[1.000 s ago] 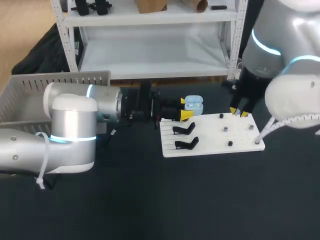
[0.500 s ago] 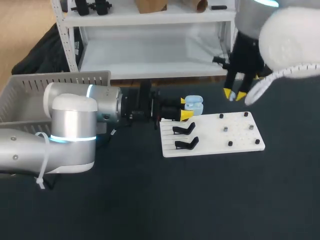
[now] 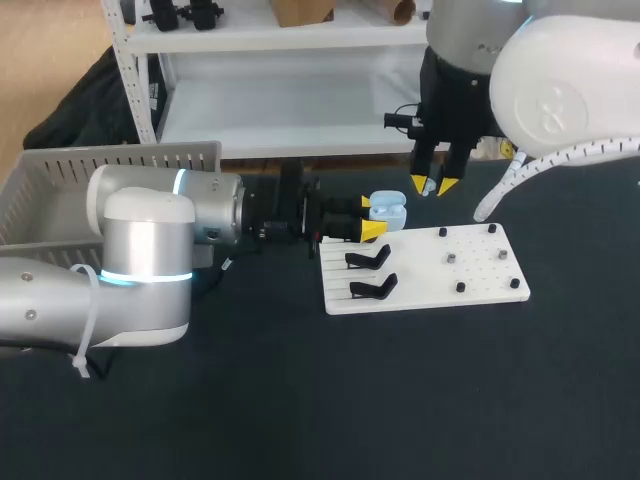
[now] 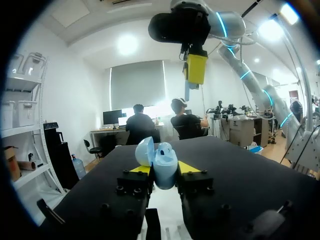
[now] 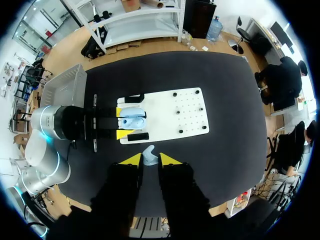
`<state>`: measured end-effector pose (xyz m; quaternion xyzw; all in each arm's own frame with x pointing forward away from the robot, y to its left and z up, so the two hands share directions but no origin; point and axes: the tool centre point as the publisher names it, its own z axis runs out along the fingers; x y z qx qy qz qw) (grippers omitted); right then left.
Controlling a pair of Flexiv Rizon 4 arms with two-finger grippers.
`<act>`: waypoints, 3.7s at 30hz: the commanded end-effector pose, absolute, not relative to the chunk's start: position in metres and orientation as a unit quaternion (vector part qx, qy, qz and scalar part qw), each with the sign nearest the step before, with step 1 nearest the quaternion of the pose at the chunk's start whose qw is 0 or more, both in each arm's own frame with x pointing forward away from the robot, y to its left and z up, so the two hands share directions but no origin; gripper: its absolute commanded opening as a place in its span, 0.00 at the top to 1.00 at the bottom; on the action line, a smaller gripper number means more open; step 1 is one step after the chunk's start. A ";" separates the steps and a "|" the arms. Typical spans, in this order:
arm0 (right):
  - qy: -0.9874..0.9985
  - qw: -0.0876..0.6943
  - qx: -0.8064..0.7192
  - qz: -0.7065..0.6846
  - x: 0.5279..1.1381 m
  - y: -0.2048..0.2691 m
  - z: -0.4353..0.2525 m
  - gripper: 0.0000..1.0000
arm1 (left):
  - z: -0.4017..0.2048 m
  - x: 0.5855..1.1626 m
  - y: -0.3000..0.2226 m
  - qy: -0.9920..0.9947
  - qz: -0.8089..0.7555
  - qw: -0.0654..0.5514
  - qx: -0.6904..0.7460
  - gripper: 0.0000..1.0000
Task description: Pick up each earbud case from the left stands, insert the matching earbuds, close the lid, and place the case in the box.
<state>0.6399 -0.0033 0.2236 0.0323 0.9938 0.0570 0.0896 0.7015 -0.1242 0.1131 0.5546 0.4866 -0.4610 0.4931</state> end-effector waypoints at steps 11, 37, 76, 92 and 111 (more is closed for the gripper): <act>0.993 0.091 0.010 0.076 0.641 0.015 0.223 1.00 | 0.112 0.701 -0.124 0.486 -0.461 0.495 0.554 1.00; 0.991 0.066 -0.074 0.090 0.652 0.052 0.198 1.00 | 0.112 0.701 -0.124 0.486 -0.461 0.495 0.554 1.00; 0.988 0.106 0.013 0.108 0.670 0.053 0.175 1.00 | 0.112 0.701 -0.124 0.486 -0.461 0.495 0.554 1.00; 0.988 0.105 0.019 0.108 0.678 0.052 0.171 1.00 | 0.112 0.701 -0.124 0.486 -0.461 0.495 0.554 1.00; 0.989 0.099 0.025 0.111 0.680 0.052 0.166 1.00 | 0.112 0.701 -0.124 0.486 -0.461 0.495 0.554 1.00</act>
